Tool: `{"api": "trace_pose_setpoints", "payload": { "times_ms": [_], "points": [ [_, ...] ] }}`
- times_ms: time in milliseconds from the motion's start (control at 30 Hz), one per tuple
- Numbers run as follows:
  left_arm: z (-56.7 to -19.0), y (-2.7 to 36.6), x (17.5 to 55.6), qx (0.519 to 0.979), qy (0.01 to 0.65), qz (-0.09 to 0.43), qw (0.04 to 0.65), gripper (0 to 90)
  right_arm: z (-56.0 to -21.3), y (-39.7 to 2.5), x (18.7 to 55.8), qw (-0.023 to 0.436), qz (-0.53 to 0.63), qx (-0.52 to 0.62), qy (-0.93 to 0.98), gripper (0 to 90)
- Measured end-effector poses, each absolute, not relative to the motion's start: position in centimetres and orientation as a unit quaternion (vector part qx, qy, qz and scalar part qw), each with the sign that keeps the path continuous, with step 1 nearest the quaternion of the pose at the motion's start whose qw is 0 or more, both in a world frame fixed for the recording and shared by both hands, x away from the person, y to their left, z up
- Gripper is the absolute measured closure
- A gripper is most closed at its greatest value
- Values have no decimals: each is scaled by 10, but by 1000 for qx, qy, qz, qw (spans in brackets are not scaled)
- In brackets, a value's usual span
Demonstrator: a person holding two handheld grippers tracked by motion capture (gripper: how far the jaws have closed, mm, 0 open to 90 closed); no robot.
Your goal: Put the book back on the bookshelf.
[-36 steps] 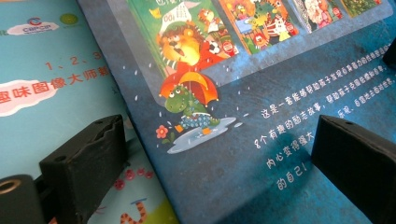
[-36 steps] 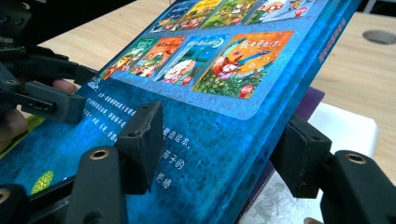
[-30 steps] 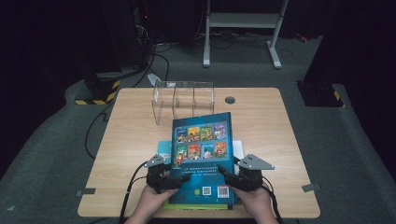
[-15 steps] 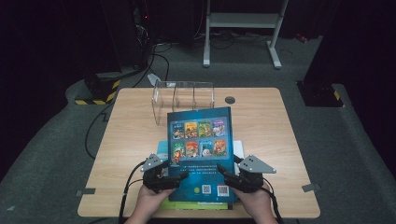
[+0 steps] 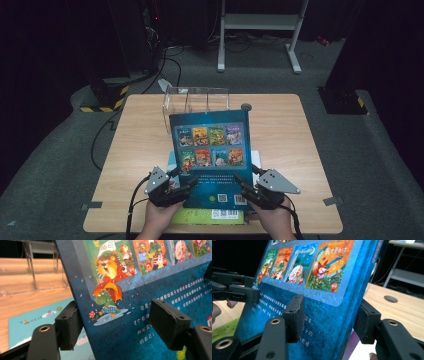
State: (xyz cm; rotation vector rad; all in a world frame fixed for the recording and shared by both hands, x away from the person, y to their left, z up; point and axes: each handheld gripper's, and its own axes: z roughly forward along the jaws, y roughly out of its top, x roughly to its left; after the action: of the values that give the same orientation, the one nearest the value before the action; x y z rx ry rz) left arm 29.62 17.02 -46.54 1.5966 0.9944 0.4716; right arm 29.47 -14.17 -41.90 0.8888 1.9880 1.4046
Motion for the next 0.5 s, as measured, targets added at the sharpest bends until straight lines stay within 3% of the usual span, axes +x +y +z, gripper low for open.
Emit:
{"api": "trace_pose_setpoints", "payload": {
  "times_ms": [500],
  "points": [
    [-458,171,285,658,406,246,585,401,-408,-142,285,303,537,315,721,519]
  ]
}}
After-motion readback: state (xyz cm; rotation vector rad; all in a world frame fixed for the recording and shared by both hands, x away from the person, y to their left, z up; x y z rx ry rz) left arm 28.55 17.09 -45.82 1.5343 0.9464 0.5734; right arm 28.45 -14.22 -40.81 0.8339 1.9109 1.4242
